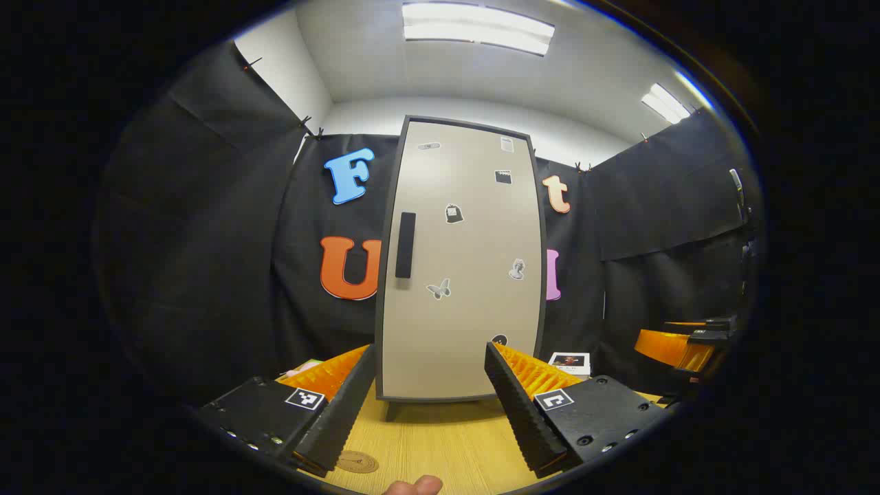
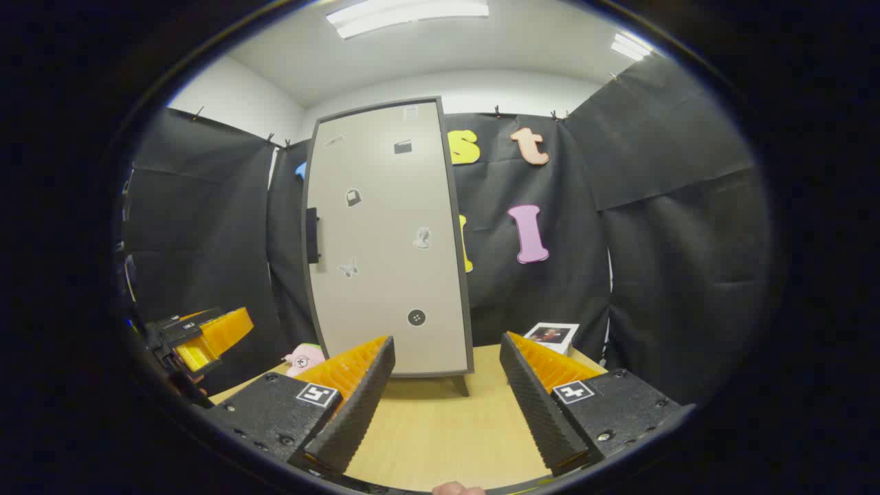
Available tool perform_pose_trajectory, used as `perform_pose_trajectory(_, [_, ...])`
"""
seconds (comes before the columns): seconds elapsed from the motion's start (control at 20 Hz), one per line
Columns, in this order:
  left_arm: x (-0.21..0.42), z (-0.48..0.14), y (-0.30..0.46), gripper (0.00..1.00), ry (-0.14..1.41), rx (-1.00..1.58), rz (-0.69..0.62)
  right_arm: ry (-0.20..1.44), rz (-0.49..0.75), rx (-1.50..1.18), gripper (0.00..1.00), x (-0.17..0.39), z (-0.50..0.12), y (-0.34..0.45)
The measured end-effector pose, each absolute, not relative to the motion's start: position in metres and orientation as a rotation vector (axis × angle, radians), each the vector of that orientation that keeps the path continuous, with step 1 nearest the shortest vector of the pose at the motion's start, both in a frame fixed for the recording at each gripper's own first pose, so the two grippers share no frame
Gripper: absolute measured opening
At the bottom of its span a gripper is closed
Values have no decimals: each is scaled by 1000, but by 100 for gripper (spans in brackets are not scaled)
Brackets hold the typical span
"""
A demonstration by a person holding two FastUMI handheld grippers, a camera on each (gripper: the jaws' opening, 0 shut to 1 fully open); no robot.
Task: Open the cabinet door with the right hand, grasp the bottle in the cabinet with the left hand and place it on the coaster, then close the cabinet door with the right hand.
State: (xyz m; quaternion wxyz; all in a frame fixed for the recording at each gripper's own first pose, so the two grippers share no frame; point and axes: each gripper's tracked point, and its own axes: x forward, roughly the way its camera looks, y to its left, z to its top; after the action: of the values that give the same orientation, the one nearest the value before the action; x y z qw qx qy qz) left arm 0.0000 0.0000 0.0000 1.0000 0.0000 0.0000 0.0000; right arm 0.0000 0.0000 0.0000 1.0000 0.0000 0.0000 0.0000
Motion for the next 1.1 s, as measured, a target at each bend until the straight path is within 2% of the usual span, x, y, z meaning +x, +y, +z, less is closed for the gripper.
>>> perform_pose_trajectory(0.05, [0, -2, -1, 95, 2, -2, -1, -4, -2, -1, 94, -1, 0, -1])
perform_pose_trajectory(0.2, [-1, -6, 0, 95, 15, -9, 5, 3, 1, 1, 99, -2, -4, -3])
perform_pose_trajectory(0.25, [-1, -5, 1, 95, 15, -10, 8, 8, 0, 3, 94, -2, -5, -4])
perform_pose_trajectory(0.3, [-1, -6, 2, 95, 14, -10, 11, 11, 1, 6, 94, -2, -6, -4])
perform_pose_trajectory(0.35, [-1, -6, 2, 95, 14, -7, 13, 11, 2, 10, 99, -2, -6, -3])
perform_pose_trajectory(0.4, [-2, -5, 3, 95, 12, -7, 13, 10, 4, 12, 94, -2, -5, -3])
perform_pose_trajectory(0.75, [-2, -7, 8, 95, 13, -11, 29, 20, 17, 0, 94, -2, -7, 3])
perform_pose_trajectory(0.8, [-2, -7, 10, 95, 13, -8, 34, 22, 16, -4, 99, -3, -7, 3])
perform_pose_trajectory(0.85, [-3, -7, 11, 95, 14, -5, 37, 17, 14, -5, 94, -3, -6, 2])
perform_pose_trajectory(1.05, [-3, -4, 13, 95, 8, -13, 41, 27, 29, -6, 94, -3, -6, 8])
perform_pose_trajectory(1.1, [-3, -5, 14, 95, 10, -11, 41, 25, 34, -7, 99, -2, -4, 8])
